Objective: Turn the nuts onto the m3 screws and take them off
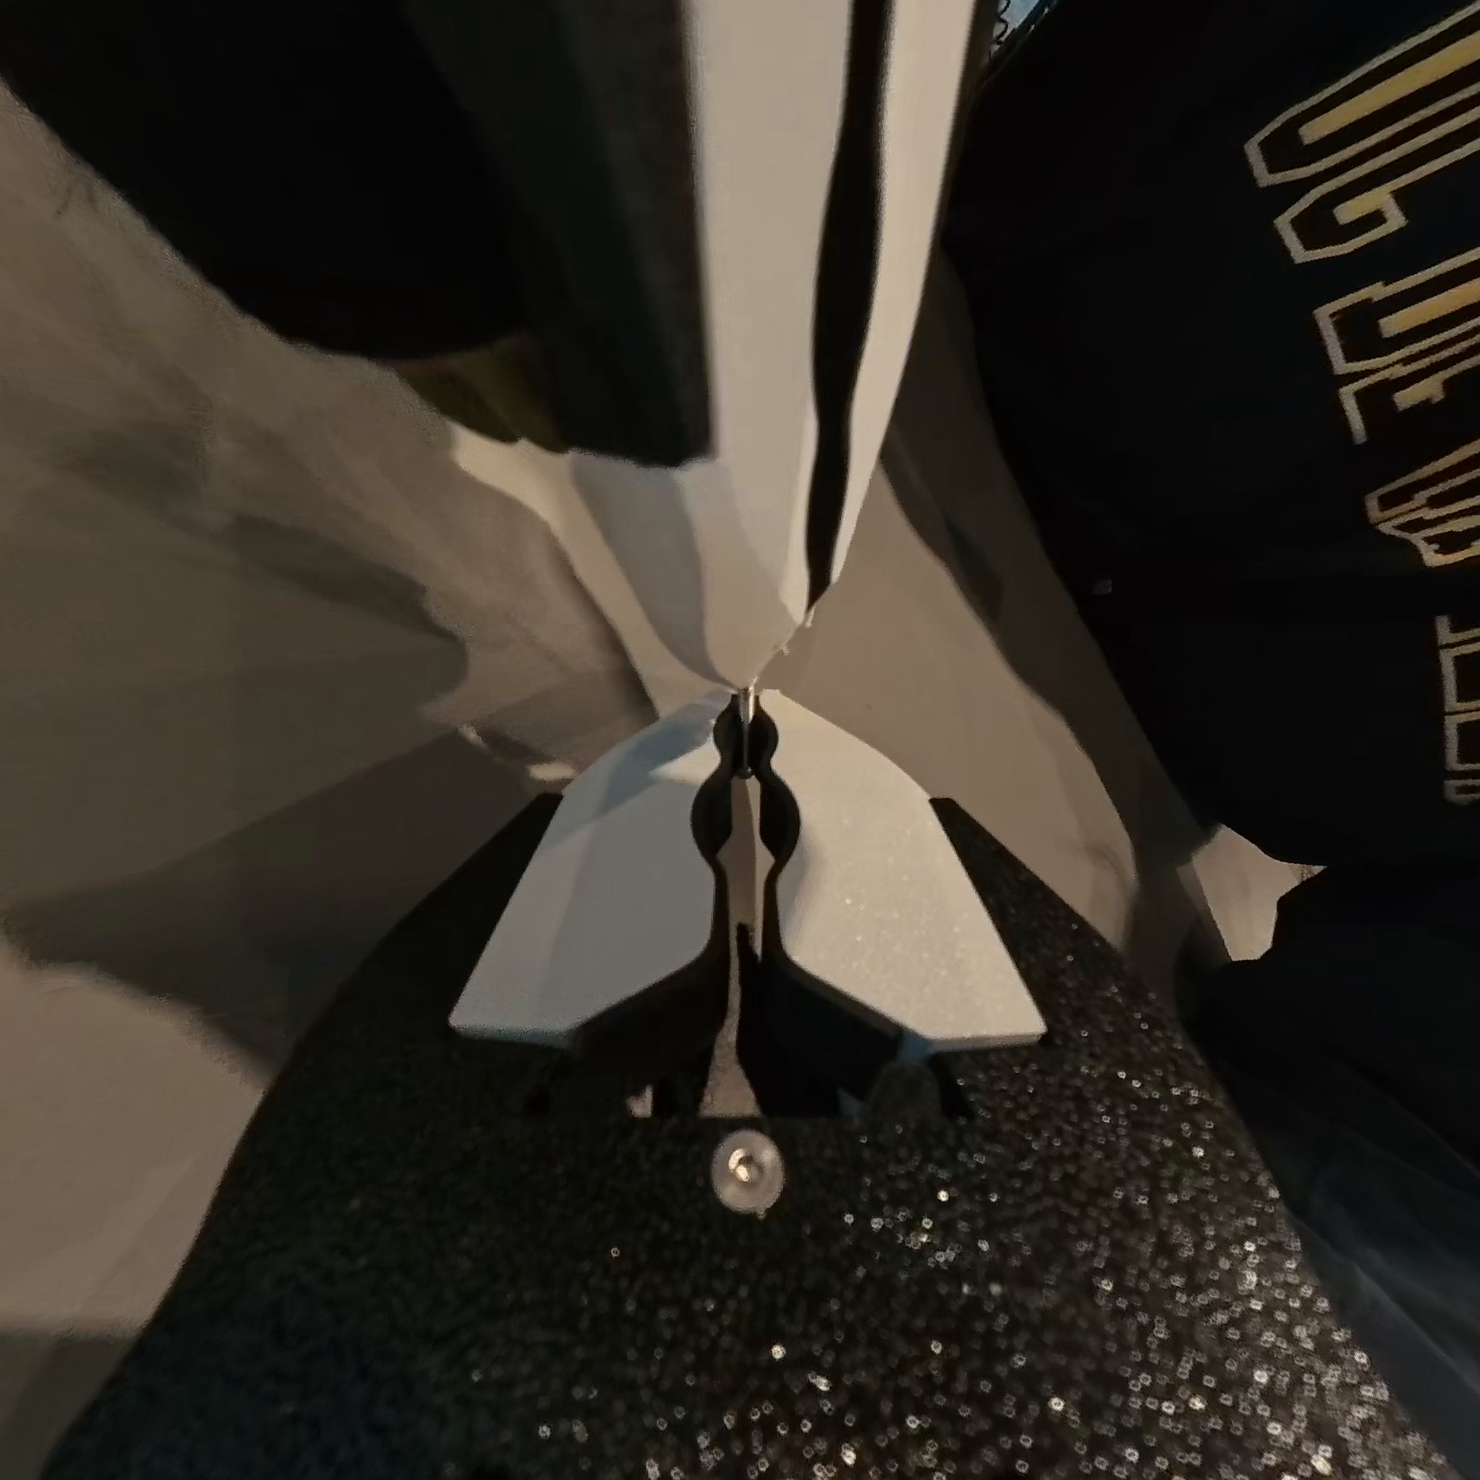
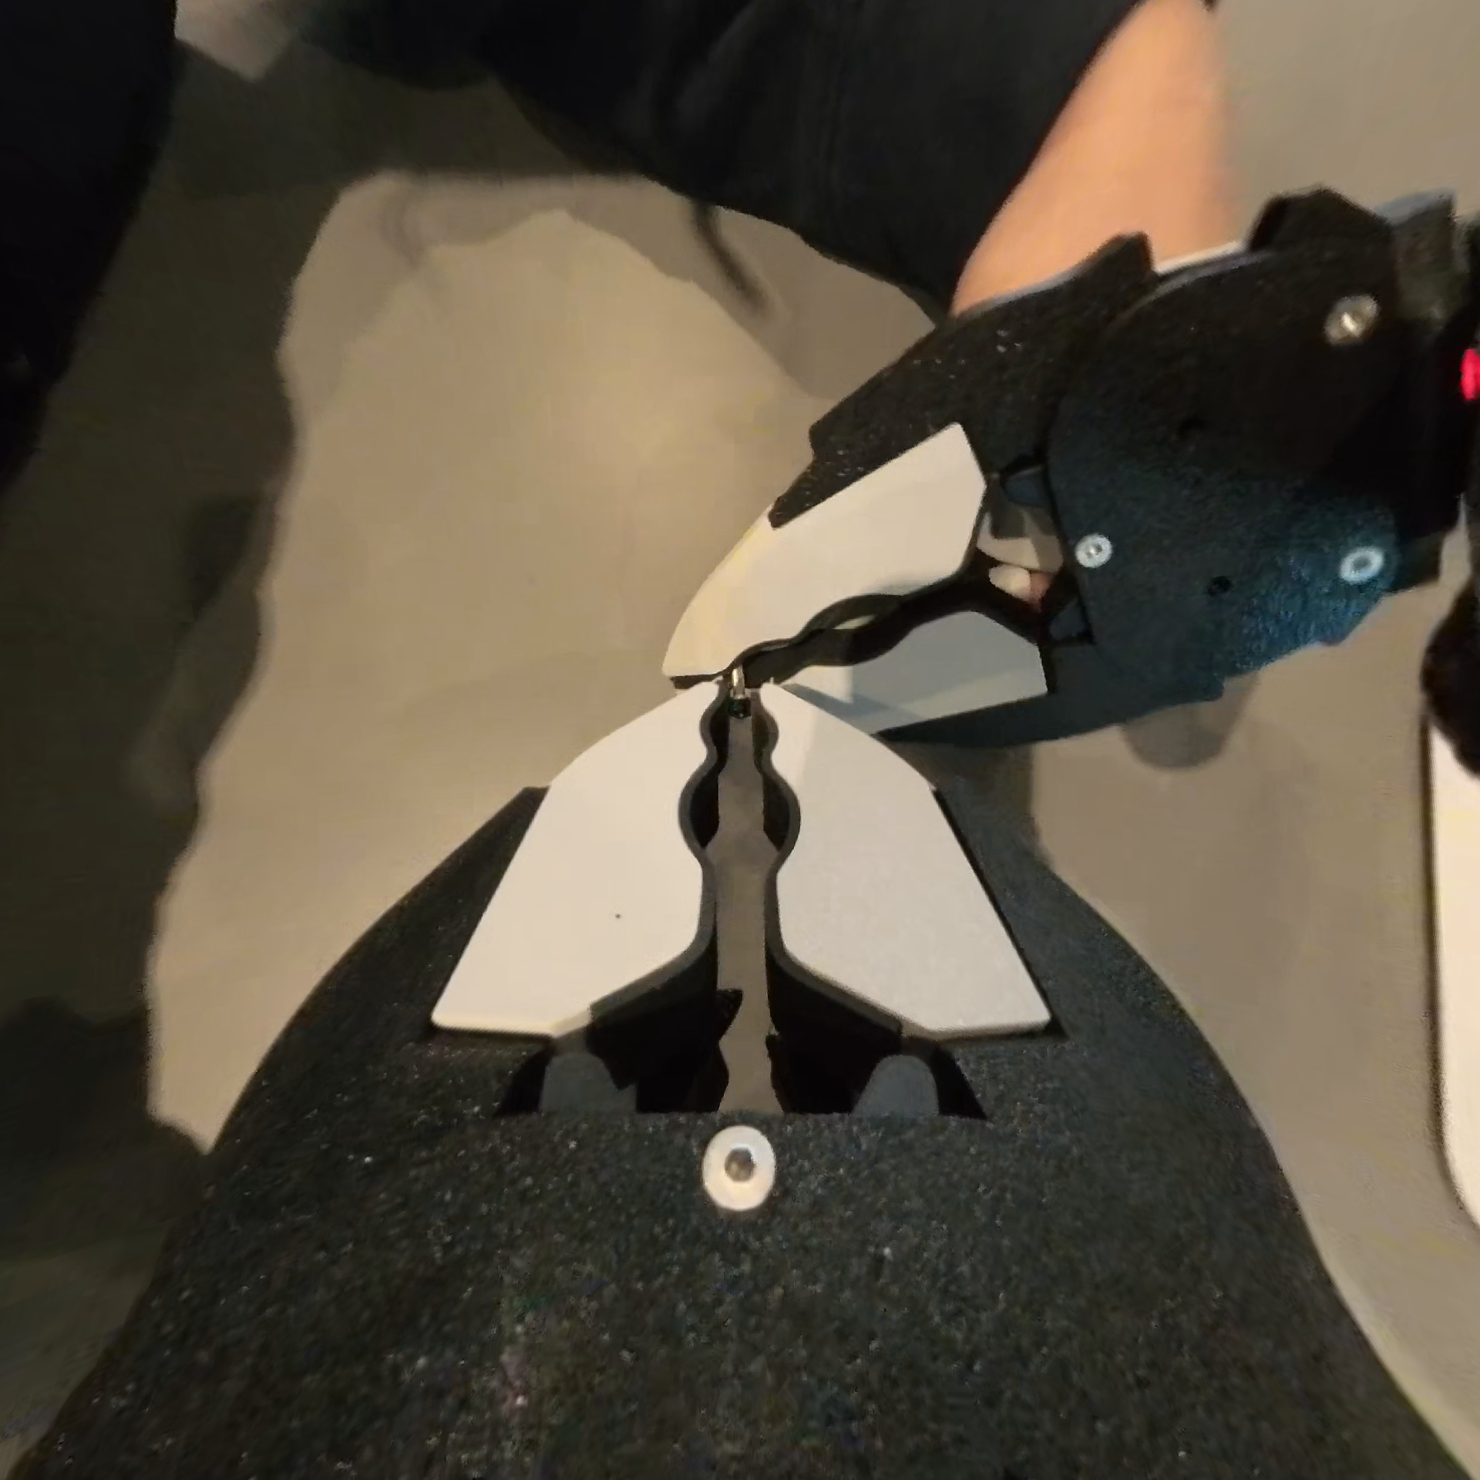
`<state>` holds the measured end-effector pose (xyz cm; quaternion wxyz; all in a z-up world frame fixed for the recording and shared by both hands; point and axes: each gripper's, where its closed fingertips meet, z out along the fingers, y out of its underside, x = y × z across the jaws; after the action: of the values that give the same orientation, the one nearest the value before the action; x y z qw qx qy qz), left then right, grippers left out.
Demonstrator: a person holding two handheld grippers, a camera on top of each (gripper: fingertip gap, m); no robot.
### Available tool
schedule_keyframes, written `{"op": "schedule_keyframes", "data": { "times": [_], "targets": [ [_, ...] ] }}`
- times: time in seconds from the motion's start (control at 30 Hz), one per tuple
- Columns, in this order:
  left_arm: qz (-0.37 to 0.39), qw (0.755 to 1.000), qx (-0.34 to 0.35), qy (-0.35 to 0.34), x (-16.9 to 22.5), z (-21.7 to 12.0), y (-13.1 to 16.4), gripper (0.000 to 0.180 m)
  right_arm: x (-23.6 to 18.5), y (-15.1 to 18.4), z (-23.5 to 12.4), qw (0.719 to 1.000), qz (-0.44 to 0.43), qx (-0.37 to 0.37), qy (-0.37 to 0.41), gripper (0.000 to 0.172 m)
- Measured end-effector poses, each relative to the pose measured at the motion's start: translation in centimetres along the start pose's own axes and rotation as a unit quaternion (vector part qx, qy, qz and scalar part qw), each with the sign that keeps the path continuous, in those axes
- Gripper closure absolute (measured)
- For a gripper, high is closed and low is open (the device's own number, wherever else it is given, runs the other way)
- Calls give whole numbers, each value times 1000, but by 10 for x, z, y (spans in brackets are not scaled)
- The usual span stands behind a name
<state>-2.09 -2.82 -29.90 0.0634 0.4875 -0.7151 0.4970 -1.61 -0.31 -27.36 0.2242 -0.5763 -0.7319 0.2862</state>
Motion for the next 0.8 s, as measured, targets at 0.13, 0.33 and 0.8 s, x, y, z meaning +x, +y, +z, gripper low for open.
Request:
{"op": "schedule_keyframes", "data": {
  "times": [0.13,0.33,0.8],
  "targets": [
    [1,1000,-4,-4,-1,1,1,180,1,0,1,991,120,30,51,167],
    [-1,1000,-6,-7,-2,1,1,180,9,-1,3,921,346,42,173,166],
    [4,1000,3,-4,0,1,-1,180,1,-12,-3,953,252,128,111,144]
  ]
}}
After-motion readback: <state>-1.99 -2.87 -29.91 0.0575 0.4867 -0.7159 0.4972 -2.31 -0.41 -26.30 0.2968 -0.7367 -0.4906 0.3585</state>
